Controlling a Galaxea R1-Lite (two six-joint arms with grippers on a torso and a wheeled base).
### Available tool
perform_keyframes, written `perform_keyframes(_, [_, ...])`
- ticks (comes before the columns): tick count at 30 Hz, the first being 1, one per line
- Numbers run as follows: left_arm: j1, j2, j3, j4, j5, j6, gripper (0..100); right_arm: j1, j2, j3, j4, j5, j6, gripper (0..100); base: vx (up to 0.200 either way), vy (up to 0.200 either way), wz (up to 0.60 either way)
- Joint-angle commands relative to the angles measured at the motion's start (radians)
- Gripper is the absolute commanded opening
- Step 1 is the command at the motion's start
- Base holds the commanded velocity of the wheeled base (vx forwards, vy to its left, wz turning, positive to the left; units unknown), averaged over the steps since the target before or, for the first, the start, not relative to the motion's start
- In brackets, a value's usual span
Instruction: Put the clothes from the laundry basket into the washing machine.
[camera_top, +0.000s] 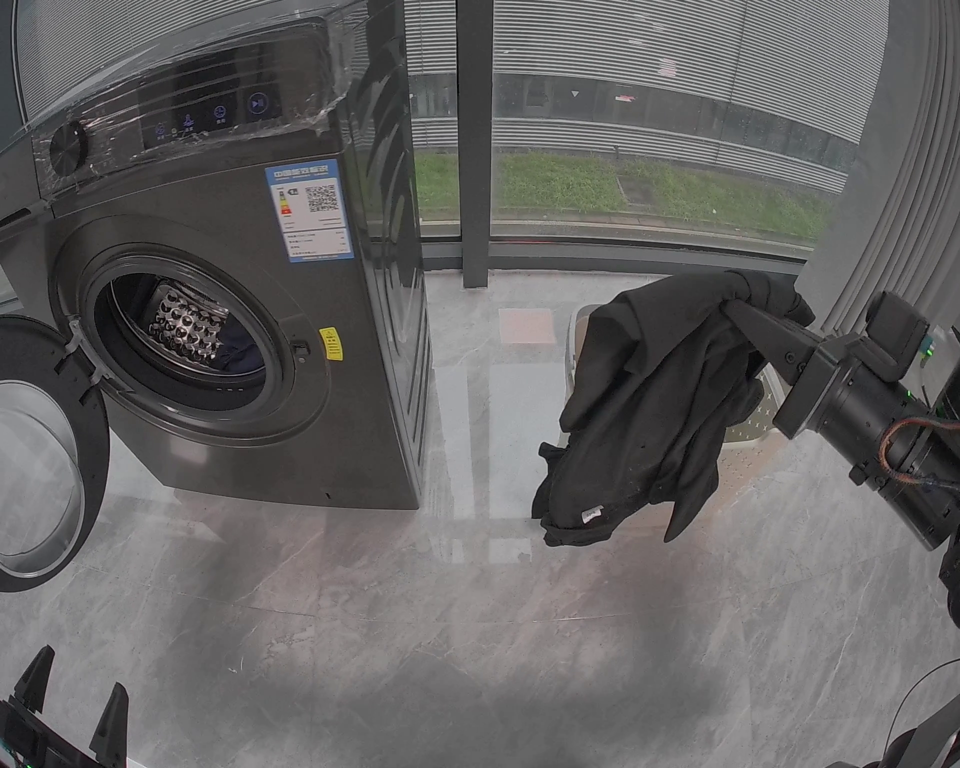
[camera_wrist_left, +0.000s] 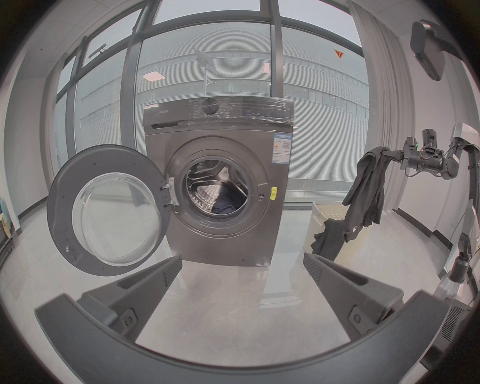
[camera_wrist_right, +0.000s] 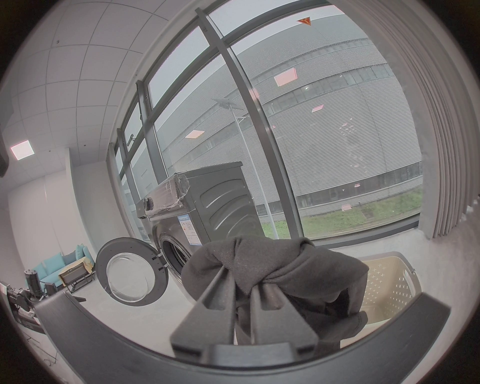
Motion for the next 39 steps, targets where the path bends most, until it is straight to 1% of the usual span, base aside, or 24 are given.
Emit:
perform_keyframes(1, [0.000,-0.013,0.016,0.002,-0.001,0.000,100,0.003,0.002,0.002,-0.001,0.000,0.000,0,0.000,0.200,0.00])
perform_keyframes(5, [0.000,-0.013,0.016,0.000,0.000,0.000,100,0.003,0.002,0.002,-0.001,0.000,0.000,0,0.000,0.200,0.00])
perform_keyframes(11, [0.000,-0.013,0.016,0.000,0.000,0.000,100,0.003,0.002,0.002,-0.001,0.001,0.000,0,0.000,0.000,0.00])
perform_keyframes(20, [0.000,-0.015,0.016,0.000,0.000,0.000,100,0.003,0.003,0.003,0.000,0.001,0.000,0,-0.200,0.000,0.00])
perform_keyframes(26, [0.000,-0.015,0.016,0.000,0.000,0.000,100,0.003,0.005,0.011,0.000,0.004,0.000,0,0.000,0.000,0.00])
perform_keyframes(39, [0.000,-0.015,0.016,0.002,0.000,0.000,100,0.003,0.005,0.012,0.000,0.009,0.000,0,0.000,0.200,0.00])
